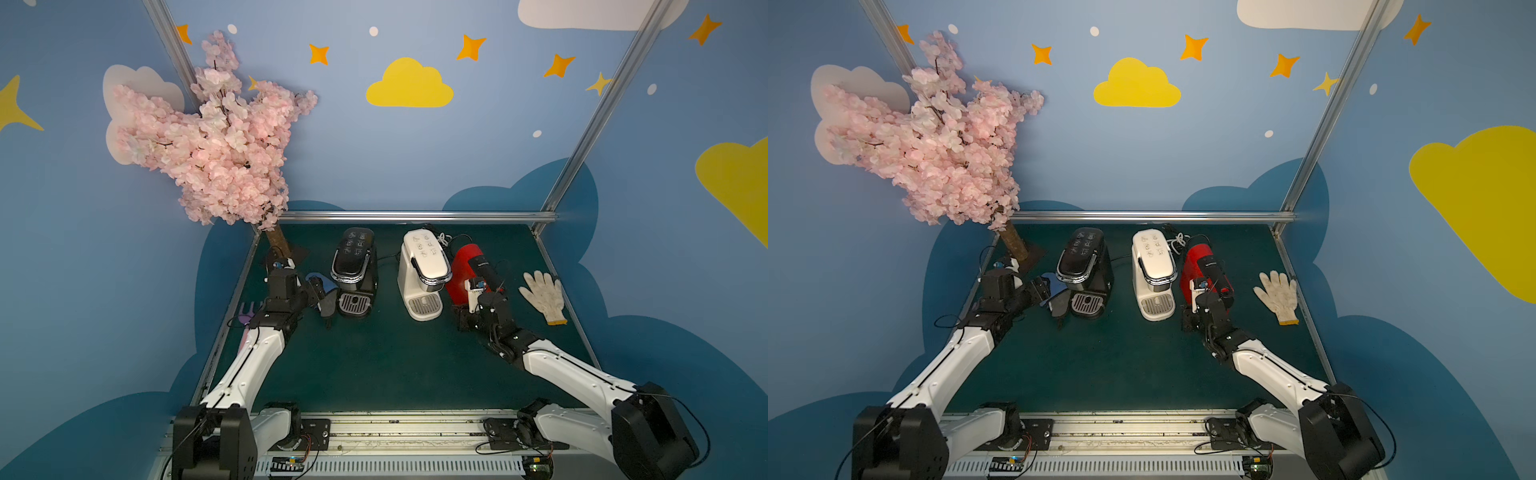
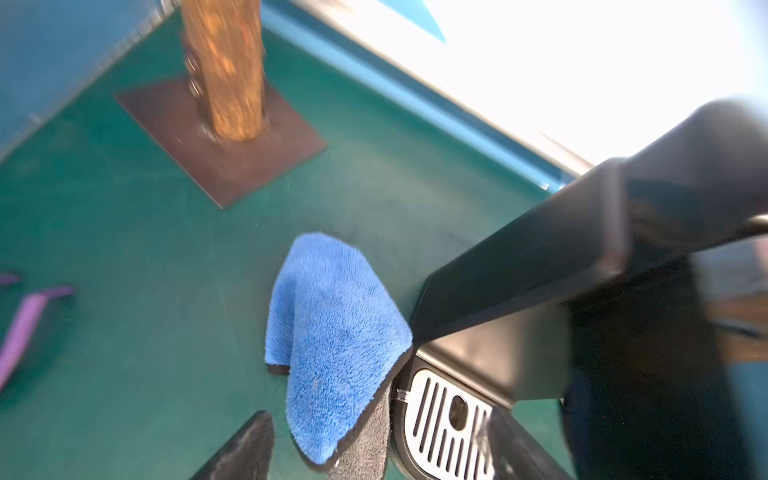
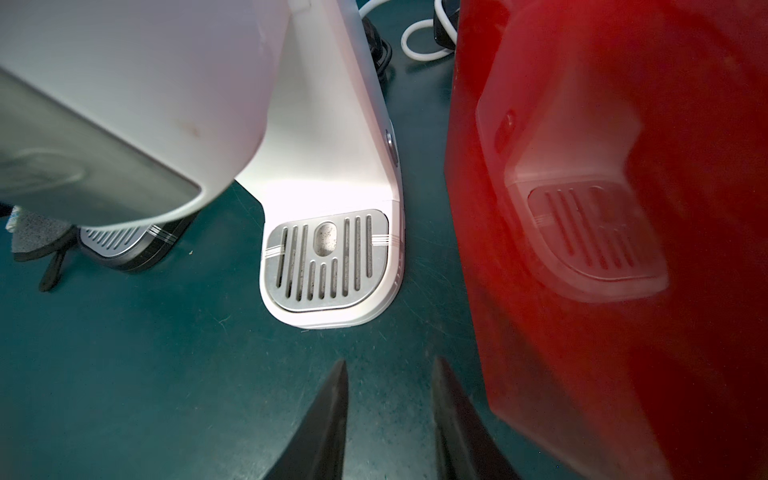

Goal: Wipe the surface of a coffee machine
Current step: Place the cleaning item at the center of the board, then reset both arms

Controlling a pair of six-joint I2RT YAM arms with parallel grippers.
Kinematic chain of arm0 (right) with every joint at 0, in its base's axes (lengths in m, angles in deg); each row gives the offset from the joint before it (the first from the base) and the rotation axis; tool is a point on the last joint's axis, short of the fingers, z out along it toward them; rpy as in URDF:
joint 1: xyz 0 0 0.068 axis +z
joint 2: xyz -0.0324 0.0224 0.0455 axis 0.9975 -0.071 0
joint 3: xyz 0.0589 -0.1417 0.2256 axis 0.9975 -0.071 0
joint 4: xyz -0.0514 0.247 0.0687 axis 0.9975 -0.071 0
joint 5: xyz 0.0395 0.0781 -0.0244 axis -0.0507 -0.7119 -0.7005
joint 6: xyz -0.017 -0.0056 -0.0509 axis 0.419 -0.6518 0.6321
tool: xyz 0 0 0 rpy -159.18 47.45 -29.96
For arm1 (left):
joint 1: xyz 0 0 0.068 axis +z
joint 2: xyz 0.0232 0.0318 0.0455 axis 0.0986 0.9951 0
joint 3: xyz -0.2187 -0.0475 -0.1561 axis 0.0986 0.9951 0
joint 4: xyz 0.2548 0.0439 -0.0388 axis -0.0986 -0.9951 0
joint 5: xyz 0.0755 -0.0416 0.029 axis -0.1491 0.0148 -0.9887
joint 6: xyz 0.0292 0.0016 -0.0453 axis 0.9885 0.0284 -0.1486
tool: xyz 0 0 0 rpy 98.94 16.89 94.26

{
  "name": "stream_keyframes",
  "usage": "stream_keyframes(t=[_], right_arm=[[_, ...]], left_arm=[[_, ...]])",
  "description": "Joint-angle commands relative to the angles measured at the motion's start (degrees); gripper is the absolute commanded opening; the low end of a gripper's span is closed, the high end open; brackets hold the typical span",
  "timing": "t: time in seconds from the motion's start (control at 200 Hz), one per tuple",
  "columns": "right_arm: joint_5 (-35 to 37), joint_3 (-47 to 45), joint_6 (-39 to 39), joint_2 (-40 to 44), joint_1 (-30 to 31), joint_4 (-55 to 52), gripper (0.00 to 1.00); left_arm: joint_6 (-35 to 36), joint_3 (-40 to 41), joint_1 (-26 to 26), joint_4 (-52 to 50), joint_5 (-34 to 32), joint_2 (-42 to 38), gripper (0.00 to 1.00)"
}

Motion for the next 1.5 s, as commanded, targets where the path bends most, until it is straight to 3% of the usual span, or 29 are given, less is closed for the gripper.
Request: stream_keyframes(t=[0.0, 0.11, 0.27, 0.415, 0.736, 0.861, 1.086, 1.236, 1.422, 1.492], right_arm=[[2.25, 2.91, -0.31, 1.54, 0.39, -2.68, 0.35], [2.9, 4.81, -0.42, 3.81, 0.37, -5.45, 0.36], [6.51, 6.46, -0.42, 7.93, 0.4, -8.65, 0.38], [13.32, 6.0, 3.68, 12.5, 0.2, -8.63, 0.43], [24.47, 8.92, 5.81, 21.79, -1.56, -16.91, 0.73], [23.2, 9.44, 3.07, 23.72, -6.58, -19.95, 0.75], [8.97, 7.7, -7.93, 23.13, -21.31, -25.21, 0.73], [-1.19, 0.61, -11.82, 20.57, -34.61, -18.32, 0.73], [7.85, -0.15, -2.57, 9.0, -35.56, -9.83, 0.74], [13.32, -0.19, -2.71, 5.92, -35.39, -7.01, 0.75]], left_arm=[[2.1, 1.72, 0.3, 1.42, -4.58, -3.62, 0.85], [2.2, 4.98, 0.48, 4.64, -7.92, -7.02, 0.85], [3.02, 14.22, 0.49, 17.0, -10.12, -10.83, 1.0], [4.39, 18.45, 0.57, 22.09, -12.67, -9.63, 1.0], [6.69, 18.68, 0.73, 23.67, -17.22, -4.54, 1.0], [7.26, 19.62, 0.84, 24.71, -18.38, -4.79, 1.0], [7.86, 20.48, 0.97, 25.94, -19.81, -2.99, 1.0], [10.37, 22.74, 1.05, 34.38, -19.12, 1.3, 1.0], [12.02, 21.61, 1.09, 37.3, -16.83, 6.56, 1.0], [12.92, 20.87, 1.1, 38.2, -16.44, 8.51, 1.0]])
